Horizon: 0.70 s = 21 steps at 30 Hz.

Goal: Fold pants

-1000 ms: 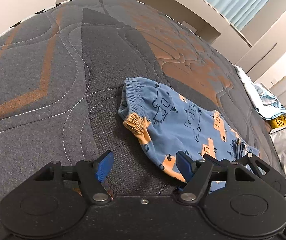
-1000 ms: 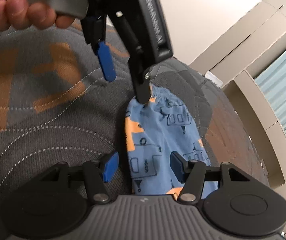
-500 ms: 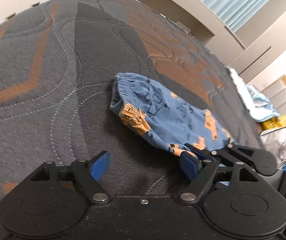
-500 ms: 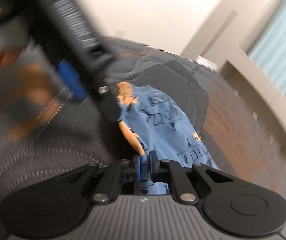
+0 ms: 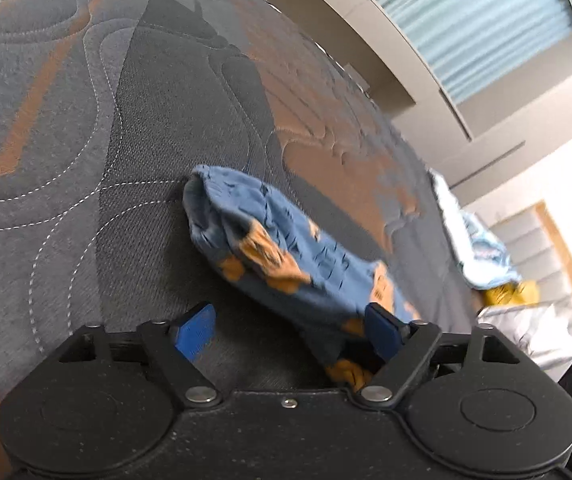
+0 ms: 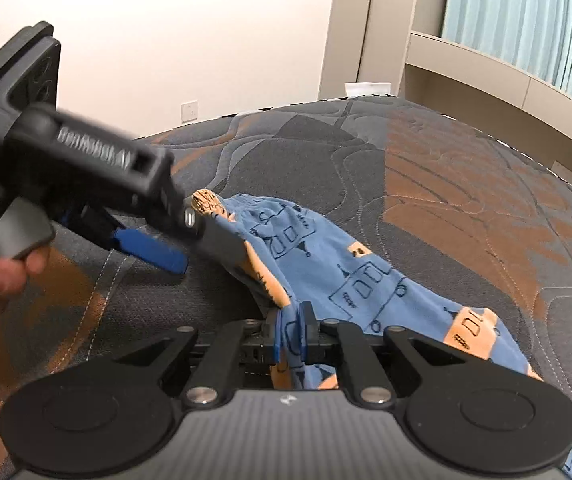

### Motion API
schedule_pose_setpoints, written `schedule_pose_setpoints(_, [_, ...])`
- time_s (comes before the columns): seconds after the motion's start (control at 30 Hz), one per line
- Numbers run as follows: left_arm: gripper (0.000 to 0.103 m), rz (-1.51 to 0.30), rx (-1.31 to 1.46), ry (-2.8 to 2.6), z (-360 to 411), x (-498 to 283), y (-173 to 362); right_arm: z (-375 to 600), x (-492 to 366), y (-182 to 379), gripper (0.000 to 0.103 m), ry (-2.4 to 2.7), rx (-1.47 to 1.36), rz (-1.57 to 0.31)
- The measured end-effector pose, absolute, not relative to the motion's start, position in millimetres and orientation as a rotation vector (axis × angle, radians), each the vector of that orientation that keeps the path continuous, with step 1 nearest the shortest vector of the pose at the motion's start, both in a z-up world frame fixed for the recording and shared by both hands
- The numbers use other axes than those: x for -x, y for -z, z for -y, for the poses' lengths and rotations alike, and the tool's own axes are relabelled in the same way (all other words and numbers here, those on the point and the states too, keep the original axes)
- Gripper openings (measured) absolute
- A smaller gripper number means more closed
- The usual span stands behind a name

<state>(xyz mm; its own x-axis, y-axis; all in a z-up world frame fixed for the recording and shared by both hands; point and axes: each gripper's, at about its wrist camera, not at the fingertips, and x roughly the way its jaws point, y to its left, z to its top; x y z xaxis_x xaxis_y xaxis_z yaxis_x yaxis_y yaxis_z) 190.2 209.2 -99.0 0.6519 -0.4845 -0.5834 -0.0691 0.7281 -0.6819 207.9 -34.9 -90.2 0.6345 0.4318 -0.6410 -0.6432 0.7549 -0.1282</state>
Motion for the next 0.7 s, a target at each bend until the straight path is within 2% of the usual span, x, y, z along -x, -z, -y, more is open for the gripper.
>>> schedule_pose_setpoints(0.3, [0.088,-0.832,0.865,0.226,-232.7,-208.3,113.0,22.6,-200.7,94.0,0.01,-0.644,0.459,-0.615])
schedule_pose_setpoints(0.37, [0.088,-0.84,0.86,0.221,-233.1,-214.2,114.4,17.8,-199.1,95.5,0.016,-0.647,0.484,-0.608])
schedule_pose_setpoints(0.4, [0.088,-0.843,0.857,0.224,-232.3,-217.0,113.9,6.2,-195.8,99.7,0.024,-0.653,0.542,-0.581])
schedule_pose_setpoints(0.47, [0.088,-0.84,0.85,0.225,-230.2,-221.6,111.9,-4.5,-187.9,101.8,0.049,-0.658,0.606,-0.532])
schedule_pose_setpoints(0.63, [0.088,-0.821,0.882,0.232,-234.4,-227.4,111.8,-33.1,-158.0,113.5,0.065,-0.702,0.823,-0.401])
schedule_pose_setpoints(0.7, [0.088,-0.817,0.893,0.235,-235.7,-228.1,111.9,-45.4,-153.3,123.7,0.066,-0.7,0.916,-0.363])
